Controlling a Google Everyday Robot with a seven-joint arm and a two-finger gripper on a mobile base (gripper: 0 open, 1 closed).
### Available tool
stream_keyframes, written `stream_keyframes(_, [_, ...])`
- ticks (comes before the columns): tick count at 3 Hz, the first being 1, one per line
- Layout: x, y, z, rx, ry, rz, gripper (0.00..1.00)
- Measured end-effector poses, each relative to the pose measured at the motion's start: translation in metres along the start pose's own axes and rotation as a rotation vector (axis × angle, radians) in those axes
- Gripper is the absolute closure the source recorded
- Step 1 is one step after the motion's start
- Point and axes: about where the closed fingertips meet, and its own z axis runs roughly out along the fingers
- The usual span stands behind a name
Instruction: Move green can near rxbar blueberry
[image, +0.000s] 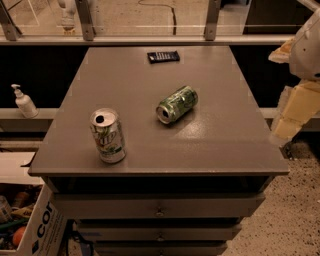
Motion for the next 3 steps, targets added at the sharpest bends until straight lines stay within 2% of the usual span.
stream_keyframes(1, [-0.007, -0.017, 0.023, 0.019, -0.052, -0.024, 0.00])
stream_keyframes(2, [-0.012, -0.037, 0.053, 0.010, -0.117, -0.038, 0.00])
stream_keyframes(3, [-0.022, -0.054, 0.085, -0.047, -0.211, -0.082, 0.00])
